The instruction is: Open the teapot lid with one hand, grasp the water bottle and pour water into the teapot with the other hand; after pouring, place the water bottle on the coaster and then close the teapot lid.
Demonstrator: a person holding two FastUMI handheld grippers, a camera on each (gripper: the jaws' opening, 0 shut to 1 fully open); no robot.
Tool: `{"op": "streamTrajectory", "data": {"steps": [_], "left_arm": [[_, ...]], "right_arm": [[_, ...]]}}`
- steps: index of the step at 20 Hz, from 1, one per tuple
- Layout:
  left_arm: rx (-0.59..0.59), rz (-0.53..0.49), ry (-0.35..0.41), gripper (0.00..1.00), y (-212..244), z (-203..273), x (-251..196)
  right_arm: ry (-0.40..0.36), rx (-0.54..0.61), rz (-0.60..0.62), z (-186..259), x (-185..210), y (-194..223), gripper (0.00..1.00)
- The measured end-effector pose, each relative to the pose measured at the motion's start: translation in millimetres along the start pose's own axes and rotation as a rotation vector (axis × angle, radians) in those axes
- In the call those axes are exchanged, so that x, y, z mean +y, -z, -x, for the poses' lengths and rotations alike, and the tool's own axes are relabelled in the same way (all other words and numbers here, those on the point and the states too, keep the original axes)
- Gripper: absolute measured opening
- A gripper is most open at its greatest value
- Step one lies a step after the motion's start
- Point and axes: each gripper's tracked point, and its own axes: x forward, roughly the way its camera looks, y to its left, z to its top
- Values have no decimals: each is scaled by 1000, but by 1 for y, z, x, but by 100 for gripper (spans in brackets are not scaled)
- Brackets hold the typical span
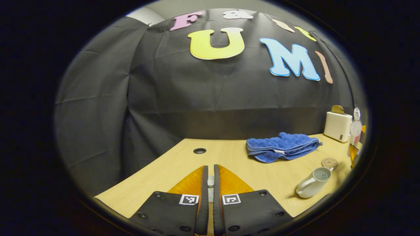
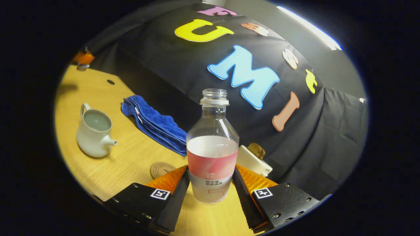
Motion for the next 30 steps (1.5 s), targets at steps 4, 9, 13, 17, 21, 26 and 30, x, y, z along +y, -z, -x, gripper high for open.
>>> {"op": "streamTrajectory", "data": {"steps": [4,9,13,17,21,26,30], "left_arm": [[8,-5,0,12,3,1,7],[5,-5,5,12,3,3,12],[13,-4,10,12,6,3,13],[21,0,18,12,8,3,12],[29,1,26,12,10,3,9],[38,-2,34,12,13,3,7],[48,-6,37,12,16,2,5]], "right_arm": [[26,-71,251,-2,11,-17,77],[22,-130,454,1,29,-29,77],[8,-154,576,-6,39,-31,77],[4,-175,689,-9,40,-33,77],[19,-215,798,-10,40,-39,77],[56,-268,897,-10,32,-49,77],[74,-292,943,-11,28,-54,77]]}}
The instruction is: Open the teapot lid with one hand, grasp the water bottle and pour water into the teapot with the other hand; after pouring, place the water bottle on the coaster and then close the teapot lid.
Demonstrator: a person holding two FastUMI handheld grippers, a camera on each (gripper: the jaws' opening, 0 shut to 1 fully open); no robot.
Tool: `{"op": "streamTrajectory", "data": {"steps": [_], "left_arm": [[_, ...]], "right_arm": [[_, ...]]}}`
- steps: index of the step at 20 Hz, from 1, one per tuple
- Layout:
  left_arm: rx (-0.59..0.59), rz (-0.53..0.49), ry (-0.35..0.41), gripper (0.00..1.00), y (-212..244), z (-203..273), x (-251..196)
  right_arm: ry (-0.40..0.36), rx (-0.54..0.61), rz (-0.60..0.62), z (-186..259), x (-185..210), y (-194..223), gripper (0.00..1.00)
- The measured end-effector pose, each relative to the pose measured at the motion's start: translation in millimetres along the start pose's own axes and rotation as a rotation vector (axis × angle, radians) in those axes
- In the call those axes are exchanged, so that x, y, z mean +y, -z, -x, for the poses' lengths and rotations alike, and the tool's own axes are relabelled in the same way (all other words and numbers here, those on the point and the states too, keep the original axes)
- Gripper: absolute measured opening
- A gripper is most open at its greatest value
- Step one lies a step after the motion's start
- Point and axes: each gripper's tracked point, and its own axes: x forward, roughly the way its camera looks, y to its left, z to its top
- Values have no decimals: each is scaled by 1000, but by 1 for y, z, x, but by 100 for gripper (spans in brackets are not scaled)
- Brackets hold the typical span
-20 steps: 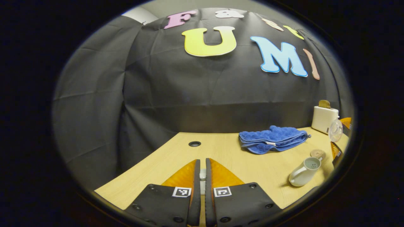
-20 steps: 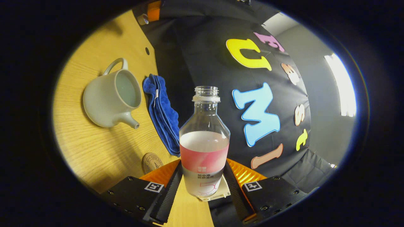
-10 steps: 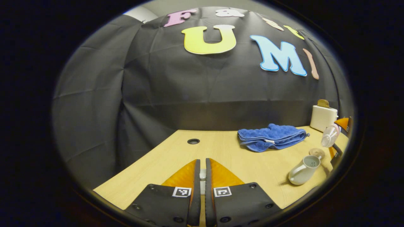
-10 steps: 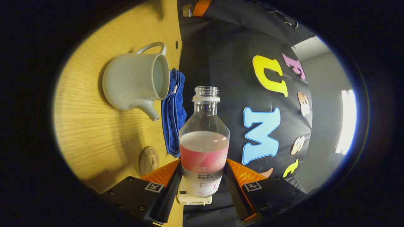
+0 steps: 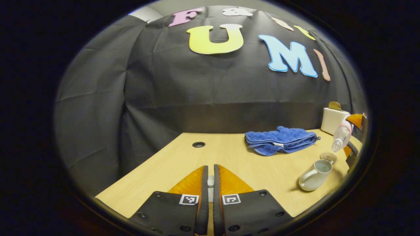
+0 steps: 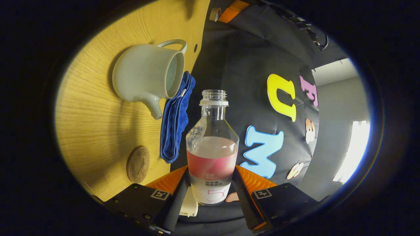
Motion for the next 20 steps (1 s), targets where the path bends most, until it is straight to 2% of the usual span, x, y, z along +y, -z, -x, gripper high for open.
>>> {"op": "streamTrajectory", "data": {"steps": [20], "left_arm": [[32,-17,8,12,10,-3,-3]], "right_arm": [[70,-24,94,-10,-21,2,77]]}}
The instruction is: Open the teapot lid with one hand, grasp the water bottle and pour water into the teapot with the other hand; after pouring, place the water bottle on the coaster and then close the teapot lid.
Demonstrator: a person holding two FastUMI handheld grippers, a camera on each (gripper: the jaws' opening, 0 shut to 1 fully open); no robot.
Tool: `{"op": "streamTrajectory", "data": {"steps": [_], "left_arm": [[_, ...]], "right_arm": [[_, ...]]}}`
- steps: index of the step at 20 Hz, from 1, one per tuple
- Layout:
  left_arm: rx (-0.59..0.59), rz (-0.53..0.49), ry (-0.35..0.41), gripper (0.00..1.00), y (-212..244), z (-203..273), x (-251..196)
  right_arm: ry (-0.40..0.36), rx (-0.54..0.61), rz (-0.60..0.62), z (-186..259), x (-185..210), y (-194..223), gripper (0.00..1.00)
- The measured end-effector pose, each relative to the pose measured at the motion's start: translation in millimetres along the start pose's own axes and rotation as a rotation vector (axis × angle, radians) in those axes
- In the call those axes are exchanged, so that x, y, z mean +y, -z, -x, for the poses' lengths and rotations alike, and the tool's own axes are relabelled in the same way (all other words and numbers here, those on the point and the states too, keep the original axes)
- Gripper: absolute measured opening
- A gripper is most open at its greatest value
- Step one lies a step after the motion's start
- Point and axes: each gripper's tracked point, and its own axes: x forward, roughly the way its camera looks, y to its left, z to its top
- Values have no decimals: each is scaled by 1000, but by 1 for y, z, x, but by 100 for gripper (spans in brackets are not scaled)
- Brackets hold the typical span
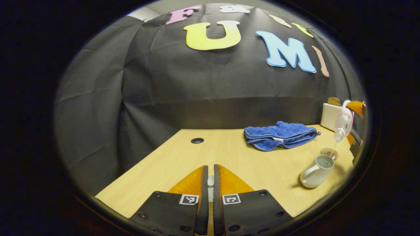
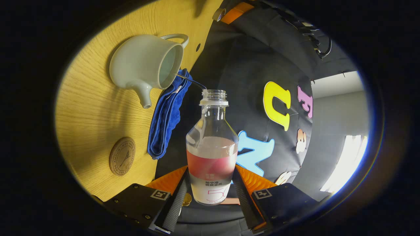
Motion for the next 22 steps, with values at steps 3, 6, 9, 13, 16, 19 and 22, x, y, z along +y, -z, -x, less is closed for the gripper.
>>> {"op": "streamTrajectory", "data": {"steps": [3,6,9,13,16,19,22], "left_arm": [[1,-4,1,12,1,-1,-1],[3,-8,2,12,1,-1,-2],[6,-8,5,12,3,0,-4],[9,-11,6,12,4,-1,-4],[13,-12,7,12,4,-1,-4],[15,-14,9,12,6,-2,-5],[19,-17,11,12,7,-2,-6]], "right_arm": [[23,-3,25,-1,-7,0,77],[32,-4,38,-1,-8,3,77],[46,-10,56,-3,-10,2,77],[61,-21,85,-2,-11,0,77],[68,-28,104,-2,-12,-1,77],[72,-34,122,-3,-14,-2,77],[75,-38,138,-2,-12,-4,77]]}}
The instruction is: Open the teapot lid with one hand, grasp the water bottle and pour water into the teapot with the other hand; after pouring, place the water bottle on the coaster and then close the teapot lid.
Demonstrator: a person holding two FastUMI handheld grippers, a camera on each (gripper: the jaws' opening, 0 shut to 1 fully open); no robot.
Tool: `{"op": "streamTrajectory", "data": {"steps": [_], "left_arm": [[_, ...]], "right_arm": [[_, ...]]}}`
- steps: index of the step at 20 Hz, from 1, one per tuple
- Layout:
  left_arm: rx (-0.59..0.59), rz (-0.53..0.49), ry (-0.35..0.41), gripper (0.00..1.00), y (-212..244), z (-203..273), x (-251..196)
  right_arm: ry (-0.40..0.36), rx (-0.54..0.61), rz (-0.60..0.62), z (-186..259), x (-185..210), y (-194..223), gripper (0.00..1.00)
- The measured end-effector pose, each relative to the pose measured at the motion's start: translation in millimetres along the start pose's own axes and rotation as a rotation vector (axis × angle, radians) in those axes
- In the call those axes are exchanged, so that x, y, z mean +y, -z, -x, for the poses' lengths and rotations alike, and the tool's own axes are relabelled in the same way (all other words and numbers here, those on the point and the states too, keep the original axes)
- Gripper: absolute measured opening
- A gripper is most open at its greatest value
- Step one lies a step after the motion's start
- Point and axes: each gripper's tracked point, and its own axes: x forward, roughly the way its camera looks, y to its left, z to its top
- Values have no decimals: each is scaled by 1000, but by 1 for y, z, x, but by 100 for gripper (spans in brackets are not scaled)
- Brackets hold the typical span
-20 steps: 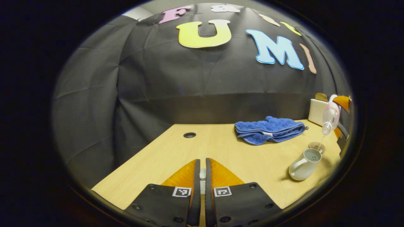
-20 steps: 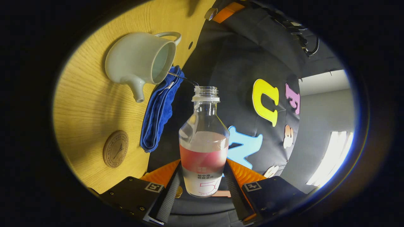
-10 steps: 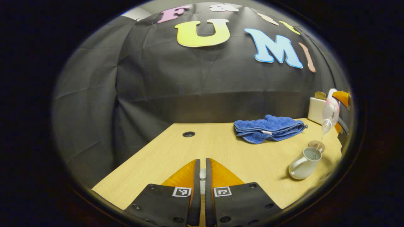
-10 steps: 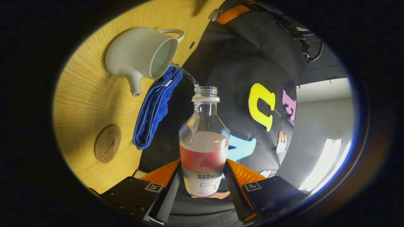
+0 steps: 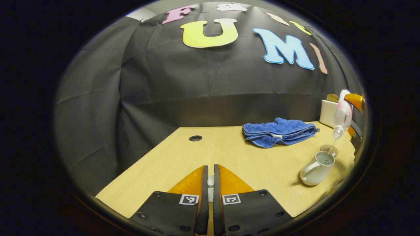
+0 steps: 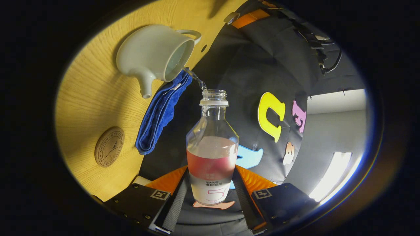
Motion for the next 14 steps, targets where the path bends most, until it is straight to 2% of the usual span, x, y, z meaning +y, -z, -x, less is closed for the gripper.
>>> {"op": "streamTrajectory", "data": {"steps": [14], "left_arm": [[15,-8,14,12,4,0,-5]], "right_arm": [[18,-34,82,7,3,-7,77]]}}
